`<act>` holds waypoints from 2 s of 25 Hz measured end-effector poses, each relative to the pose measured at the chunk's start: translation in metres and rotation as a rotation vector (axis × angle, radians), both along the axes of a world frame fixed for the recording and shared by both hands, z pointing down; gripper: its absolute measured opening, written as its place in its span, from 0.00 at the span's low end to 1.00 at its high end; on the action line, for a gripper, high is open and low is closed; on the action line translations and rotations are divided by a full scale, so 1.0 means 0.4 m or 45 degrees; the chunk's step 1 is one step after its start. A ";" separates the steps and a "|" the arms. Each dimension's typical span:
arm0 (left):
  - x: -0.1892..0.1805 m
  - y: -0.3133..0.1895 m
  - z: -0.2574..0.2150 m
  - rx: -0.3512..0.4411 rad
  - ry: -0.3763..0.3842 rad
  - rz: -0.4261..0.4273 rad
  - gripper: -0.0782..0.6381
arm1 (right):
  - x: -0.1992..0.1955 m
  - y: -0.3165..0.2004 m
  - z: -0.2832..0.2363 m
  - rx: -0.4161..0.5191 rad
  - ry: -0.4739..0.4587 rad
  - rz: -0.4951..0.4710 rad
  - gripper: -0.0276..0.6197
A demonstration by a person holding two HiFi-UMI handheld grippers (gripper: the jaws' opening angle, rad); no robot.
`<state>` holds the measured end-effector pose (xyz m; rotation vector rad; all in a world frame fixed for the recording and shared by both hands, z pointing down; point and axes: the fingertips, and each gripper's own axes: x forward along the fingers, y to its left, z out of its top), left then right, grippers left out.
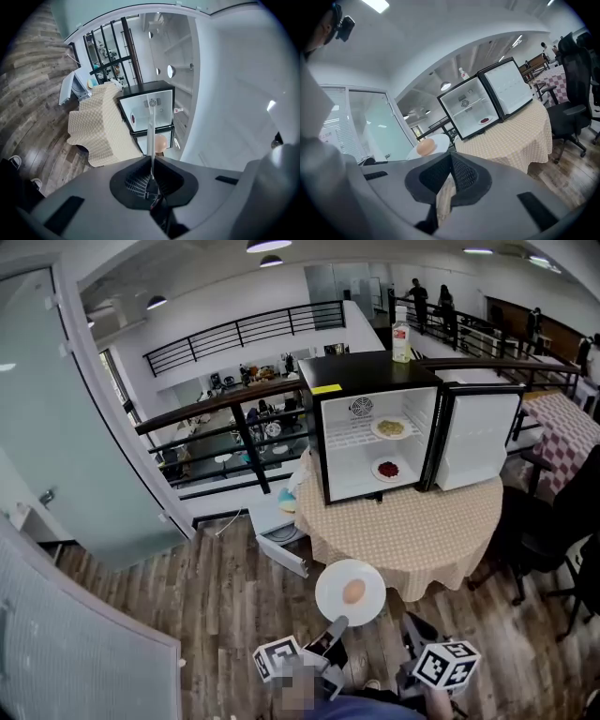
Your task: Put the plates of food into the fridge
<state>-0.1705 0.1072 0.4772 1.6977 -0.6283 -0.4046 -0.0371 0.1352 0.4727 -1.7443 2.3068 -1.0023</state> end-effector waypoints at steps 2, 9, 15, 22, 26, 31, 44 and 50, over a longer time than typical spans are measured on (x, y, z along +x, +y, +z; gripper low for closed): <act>0.022 -0.007 -0.001 0.005 0.016 -0.001 0.14 | 0.017 -0.005 0.000 -0.003 0.008 -0.006 0.07; 0.090 -0.015 0.011 0.005 0.056 -0.038 0.14 | 0.093 -0.014 0.028 -0.001 0.021 -0.032 0.07; 0.112 0.008 0.025 -0.048 0.102 -0.064 0.14 | 0.118 -0.011 0.079 -0.045 -0.008 -0.069 0.07; 0.093 -0.023 0.046 -0.071 0.045 -0.134 0.14 | 0.103 -0.057 0.101 -0.068 -0.099 -0.133 0.07; 0.099 -0.077 0.062 -0.085 0.022 -0.144 0.14 | 0.120 -0.106 0.107 -0.085 -0.112 -0.130 0.07; 0.141 -0.195 0.070 -0.087 0.025 -0.108 0.14 | 0.167 -0.207 0.104 -0.105 -0.136 -0.075 0.07; 0.225 -0.588 0.062 -0.065 0.028 -0.003 0.14 | 0.244 -0.562 0.121 -0.160 -0.094 -0.002 0.07; 0.228 -0.728 0.103 -0.102 -0.063 0.050 0.14 | 0.247 -0.707 0.128 -0.180 -0.055 0.020 0.07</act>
